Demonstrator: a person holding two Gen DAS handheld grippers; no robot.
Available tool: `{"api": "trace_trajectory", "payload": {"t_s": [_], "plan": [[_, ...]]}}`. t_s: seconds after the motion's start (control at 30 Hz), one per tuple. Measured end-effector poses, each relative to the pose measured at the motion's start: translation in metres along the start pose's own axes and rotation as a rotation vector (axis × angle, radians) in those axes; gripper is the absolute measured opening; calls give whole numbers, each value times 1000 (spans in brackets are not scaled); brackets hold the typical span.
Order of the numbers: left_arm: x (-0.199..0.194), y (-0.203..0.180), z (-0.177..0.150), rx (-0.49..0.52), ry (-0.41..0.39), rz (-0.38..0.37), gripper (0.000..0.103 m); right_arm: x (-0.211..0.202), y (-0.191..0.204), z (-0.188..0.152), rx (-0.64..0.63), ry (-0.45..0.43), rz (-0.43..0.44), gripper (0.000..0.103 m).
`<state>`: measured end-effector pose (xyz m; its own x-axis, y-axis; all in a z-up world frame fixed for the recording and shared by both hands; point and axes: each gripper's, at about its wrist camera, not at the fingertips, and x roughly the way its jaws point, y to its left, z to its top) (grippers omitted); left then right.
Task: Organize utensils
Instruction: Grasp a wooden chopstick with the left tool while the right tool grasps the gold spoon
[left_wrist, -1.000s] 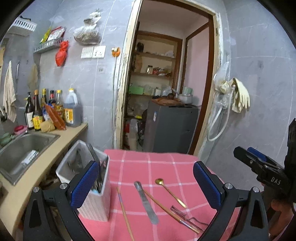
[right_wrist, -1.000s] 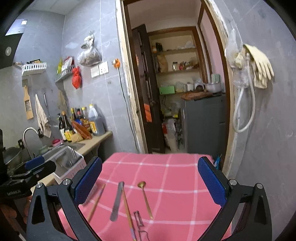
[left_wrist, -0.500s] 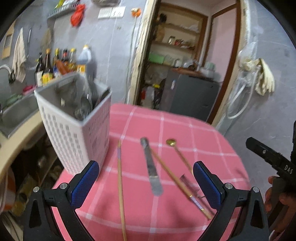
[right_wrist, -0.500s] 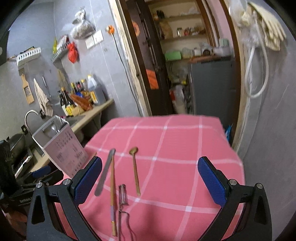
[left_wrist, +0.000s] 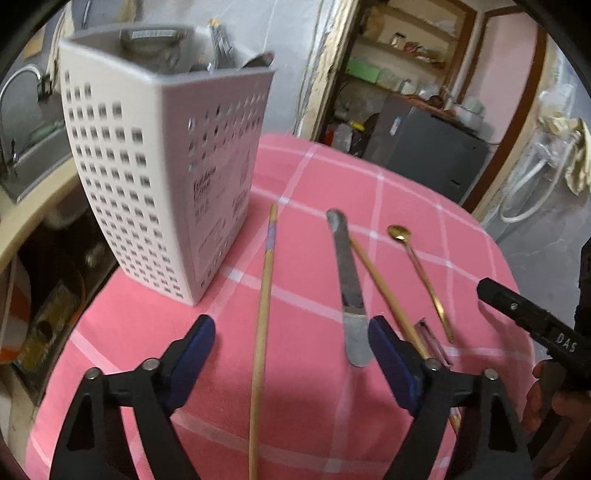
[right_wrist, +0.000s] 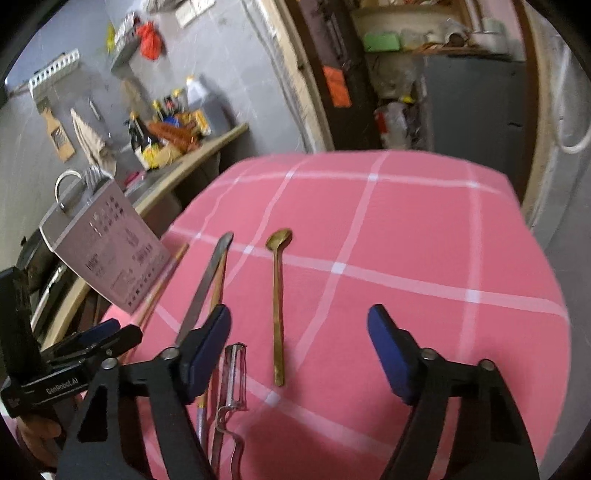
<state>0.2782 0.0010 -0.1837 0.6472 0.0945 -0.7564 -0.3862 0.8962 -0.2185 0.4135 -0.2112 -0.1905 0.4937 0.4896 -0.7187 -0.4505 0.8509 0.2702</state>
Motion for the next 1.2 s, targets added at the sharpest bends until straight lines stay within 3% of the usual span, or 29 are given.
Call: {"api": "trace_trajectory", "payload": {"t_s": [0.2,0.33,0.47,0.57,0.6,0.97,1.2], "plan": [[18,7,-2,-60,63,27,59,33,10,6,-52,76,21,41],[20,5,-2,-71,63,42,56,45,18,10,-89,113,18,27],[20,5,-2,-89,73,40,31,46,26,11,-130,131,3,23],[24,3,2,-95,91,38,15,44,28,10,-137,150,-8,5],[24,2,1,-95,100,34,8,43,28,9,-136,154,-5,5],[9,-24,-10,-67,139,-95,7,8,7,-18,-16,166,23,5],[21,-44,-15,-69,227,-206,7,7,2,-22,-21,190,36,6]]}}
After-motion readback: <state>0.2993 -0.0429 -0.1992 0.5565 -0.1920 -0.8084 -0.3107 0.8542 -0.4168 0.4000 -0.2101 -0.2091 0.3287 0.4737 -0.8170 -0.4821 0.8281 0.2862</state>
